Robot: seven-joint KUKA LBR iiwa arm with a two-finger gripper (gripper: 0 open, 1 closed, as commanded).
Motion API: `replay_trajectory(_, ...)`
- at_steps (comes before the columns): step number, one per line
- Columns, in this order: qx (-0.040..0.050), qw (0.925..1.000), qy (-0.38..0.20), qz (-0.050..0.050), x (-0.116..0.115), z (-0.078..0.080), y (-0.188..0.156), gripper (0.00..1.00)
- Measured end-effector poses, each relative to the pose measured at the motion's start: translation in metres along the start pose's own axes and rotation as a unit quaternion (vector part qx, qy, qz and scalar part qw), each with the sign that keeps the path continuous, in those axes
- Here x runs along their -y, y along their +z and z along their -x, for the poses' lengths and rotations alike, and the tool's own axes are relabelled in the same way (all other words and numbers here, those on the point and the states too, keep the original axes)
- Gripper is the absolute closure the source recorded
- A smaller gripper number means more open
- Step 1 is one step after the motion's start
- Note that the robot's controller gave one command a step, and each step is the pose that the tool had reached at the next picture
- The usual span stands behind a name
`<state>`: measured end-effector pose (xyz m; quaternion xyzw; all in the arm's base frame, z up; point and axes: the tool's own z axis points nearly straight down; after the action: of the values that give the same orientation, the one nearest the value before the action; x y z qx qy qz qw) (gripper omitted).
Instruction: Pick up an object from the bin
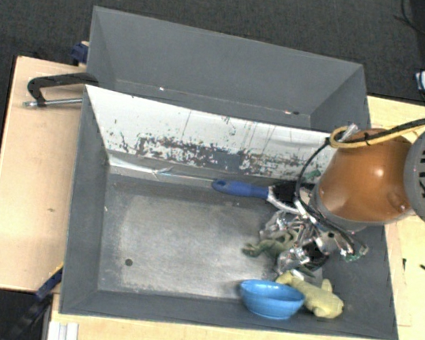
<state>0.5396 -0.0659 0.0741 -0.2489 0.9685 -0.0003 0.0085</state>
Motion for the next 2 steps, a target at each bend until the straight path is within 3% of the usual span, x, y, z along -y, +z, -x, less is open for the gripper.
replay_trajectory(1, -0.0019, 0.9997, 0.023, -0.002, 0.015, 0.006, -0.107, 1.00)
replay_trajectory(2, -0.0045, 0.9896, -0.144, 0.001, 0.007, -0.007, -0.138, 1.00)
